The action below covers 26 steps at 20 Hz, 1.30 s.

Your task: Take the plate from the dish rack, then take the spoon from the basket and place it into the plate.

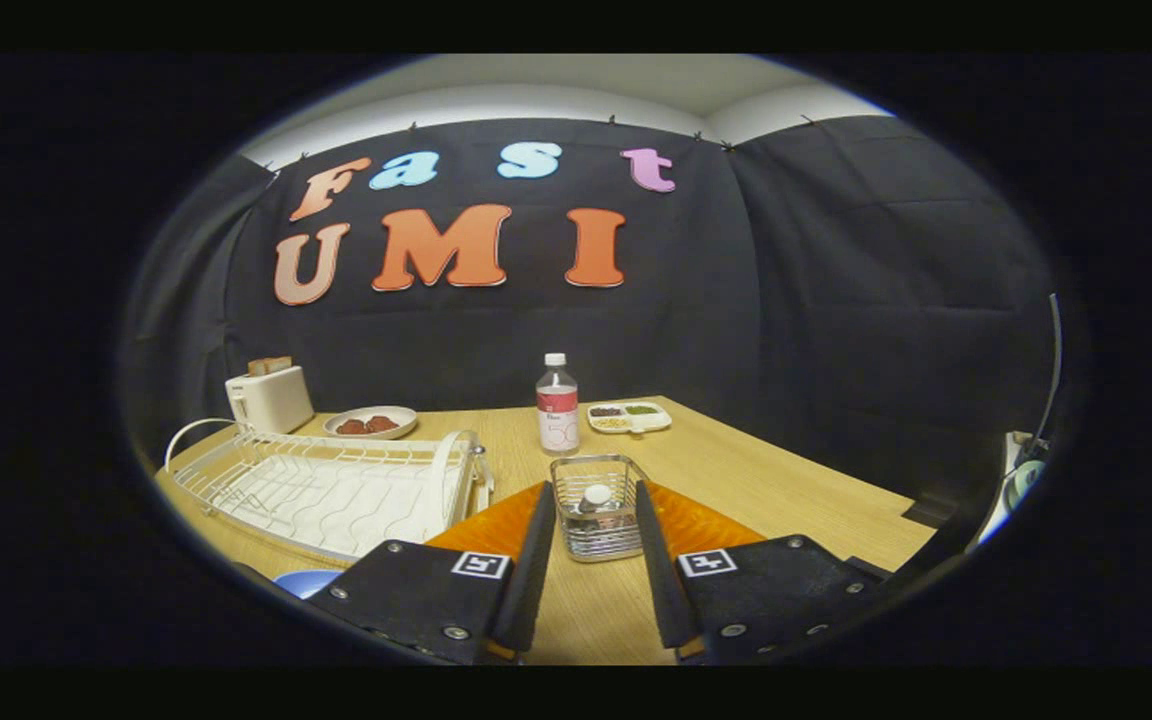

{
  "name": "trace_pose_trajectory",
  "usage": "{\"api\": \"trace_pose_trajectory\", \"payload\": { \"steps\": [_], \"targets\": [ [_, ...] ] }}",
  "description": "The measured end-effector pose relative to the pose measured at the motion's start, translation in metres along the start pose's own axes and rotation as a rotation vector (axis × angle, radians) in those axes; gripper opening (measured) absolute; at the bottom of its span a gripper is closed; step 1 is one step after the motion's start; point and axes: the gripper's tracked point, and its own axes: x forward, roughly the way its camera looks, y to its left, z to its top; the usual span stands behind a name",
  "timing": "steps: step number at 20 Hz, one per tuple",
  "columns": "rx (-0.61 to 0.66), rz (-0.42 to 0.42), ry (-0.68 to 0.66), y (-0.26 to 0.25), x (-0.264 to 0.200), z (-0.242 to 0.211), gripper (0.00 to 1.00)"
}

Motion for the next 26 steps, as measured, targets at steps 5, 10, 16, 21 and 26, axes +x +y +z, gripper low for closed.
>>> {"api": "trace_pose_trajectory", "payload": {
  "steps": [5,10,16,21,26],
  "targets": [
    [-0.005,0.006,-0.002,0.005,0.011,-0.001,0.17],
    [-0.006,0.007,-0.017,0.003,0.007,0.009,0.09],
    [-0.017,-0.012,-0.096,-0.008,-0.023,0.046,0.09],
    [-0.022,-0.008,-0.168,-0.012,-0.066,0.08,0.09],
    [-0.007,0.048,-0.207,0.002,-0.118,0.094,0.09]
  ]
}}
